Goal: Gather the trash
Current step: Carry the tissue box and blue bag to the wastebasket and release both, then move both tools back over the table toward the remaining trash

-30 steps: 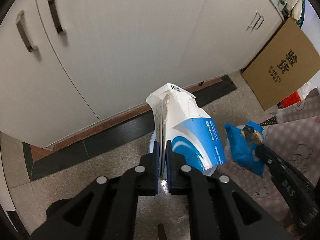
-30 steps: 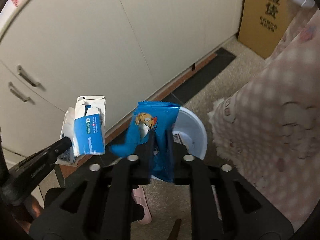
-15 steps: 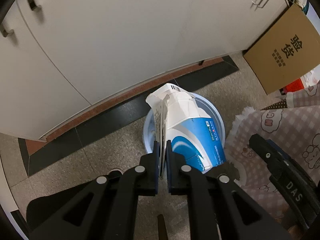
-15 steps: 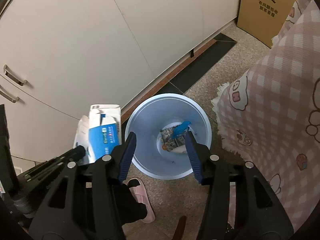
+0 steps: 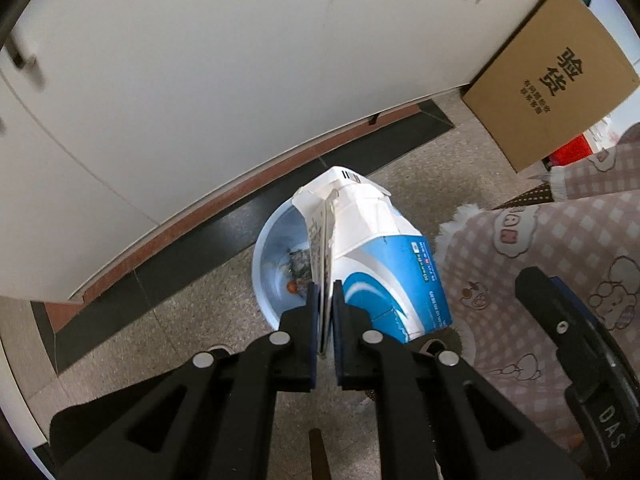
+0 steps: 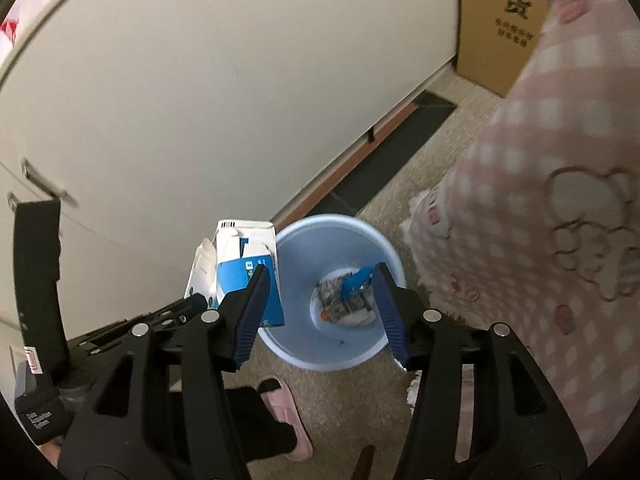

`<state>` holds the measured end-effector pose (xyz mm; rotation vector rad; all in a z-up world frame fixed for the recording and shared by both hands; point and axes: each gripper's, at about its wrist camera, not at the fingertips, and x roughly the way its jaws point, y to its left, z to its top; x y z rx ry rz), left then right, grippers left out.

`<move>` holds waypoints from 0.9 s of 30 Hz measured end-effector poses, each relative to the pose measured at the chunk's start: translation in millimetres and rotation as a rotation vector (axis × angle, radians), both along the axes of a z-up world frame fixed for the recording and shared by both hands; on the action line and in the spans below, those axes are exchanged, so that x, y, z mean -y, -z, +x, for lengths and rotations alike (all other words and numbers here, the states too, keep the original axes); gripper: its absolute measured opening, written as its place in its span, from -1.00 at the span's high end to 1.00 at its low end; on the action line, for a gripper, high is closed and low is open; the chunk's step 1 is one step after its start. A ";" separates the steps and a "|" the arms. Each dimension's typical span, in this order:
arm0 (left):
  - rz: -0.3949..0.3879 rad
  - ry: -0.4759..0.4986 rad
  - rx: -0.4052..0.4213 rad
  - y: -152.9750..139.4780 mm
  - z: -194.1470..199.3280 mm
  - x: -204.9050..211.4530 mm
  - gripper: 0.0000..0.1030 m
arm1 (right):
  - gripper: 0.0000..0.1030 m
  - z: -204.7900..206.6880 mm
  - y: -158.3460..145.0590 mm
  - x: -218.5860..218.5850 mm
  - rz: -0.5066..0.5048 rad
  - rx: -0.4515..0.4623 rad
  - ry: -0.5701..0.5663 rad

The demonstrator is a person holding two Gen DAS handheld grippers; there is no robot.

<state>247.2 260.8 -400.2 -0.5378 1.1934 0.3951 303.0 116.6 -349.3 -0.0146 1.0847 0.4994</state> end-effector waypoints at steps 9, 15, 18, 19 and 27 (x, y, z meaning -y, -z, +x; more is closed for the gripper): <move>0.109 0.042 0.076 -36.5 0.7 16.3 -0.30 | -0.13 -4.2 -20.5 15.8 0.037 -0.008 0.040; 0.140 0.017 0.100 -64.2 -14.7 12.1 -0.30 | -0.15 -15.0 -32.6 17.5 0.066 -0.018 0.025; 0.165 0.005 0.133 -85.6 -26.9 10.7 -0.30 | -0.16 -26.2 -43.3 15.9 0.092 -0.024 0.008; 0.185 -0.004 0.146 -96.1 -32.6 10.8 -0.30 | -0.17 -29.0 -45.6 14.6 0.106 -0.031 0.006; 0.238 -0.072 0.262 -152.6 -83.2 8.8 -0.33 | -0.23 -59.8 -91.0 9.4 0.219 -0.046 -0.047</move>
